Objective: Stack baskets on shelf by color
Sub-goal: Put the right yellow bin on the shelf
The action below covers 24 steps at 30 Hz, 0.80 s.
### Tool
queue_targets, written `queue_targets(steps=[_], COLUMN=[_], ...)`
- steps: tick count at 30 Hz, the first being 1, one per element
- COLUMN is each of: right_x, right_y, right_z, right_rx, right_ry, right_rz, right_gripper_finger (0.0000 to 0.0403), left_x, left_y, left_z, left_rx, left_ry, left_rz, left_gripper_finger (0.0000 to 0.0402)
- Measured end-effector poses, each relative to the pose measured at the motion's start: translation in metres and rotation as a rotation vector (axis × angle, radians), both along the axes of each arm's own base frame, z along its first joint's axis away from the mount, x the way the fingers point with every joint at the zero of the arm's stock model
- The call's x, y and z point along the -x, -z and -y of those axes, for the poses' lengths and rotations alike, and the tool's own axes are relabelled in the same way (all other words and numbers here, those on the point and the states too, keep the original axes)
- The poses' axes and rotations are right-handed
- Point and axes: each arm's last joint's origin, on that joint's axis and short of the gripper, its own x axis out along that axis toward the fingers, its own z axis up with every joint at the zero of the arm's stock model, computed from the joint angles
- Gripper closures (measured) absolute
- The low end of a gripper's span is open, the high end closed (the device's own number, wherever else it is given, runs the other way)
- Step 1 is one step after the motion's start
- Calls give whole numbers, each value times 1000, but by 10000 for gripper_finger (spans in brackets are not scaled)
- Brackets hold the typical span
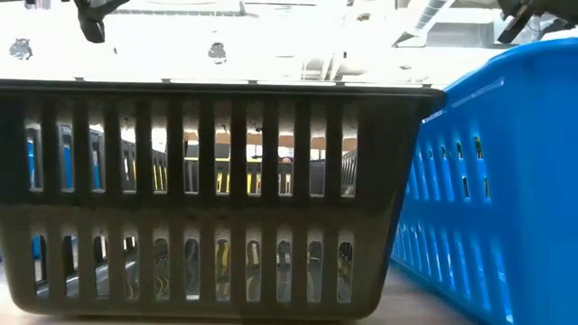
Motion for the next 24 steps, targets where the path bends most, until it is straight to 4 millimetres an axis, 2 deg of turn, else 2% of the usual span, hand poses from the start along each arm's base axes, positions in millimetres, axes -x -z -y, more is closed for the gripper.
queue_targets(steps=[2, 4, 8, 12, 18, 24], right_x=[-3, -1, 3, -4, -39, -85], right_y=[3, -1, -11, -24, -28, -12], right_z=[1, 4, 9, 9, 2, -8], right_rx=[-53, -182, -399, -606, -878, -906], right_ry=[16, 63, 190, 215, 195, 84], right_rz=[-66, -156, -475, -763, -1197, -1478], right_gripper_finger=[210, 210, 211, 213, 229, 238], left_x=[0, 0, -1, -4, -9, -16], left_y=[1, 1, 3, 8, 11, 17], left_z=[0, -1, -1, -2, -4, -7], left_rx=[8, 14, 49, 109, 128, 155], left_ry=[-3, -12, 1, 2, -10, -22], left_rz=[-7, -10, -22, -63, -108, -182], left_gripper_finger=[136, 136, 136, 136, 136, 136])
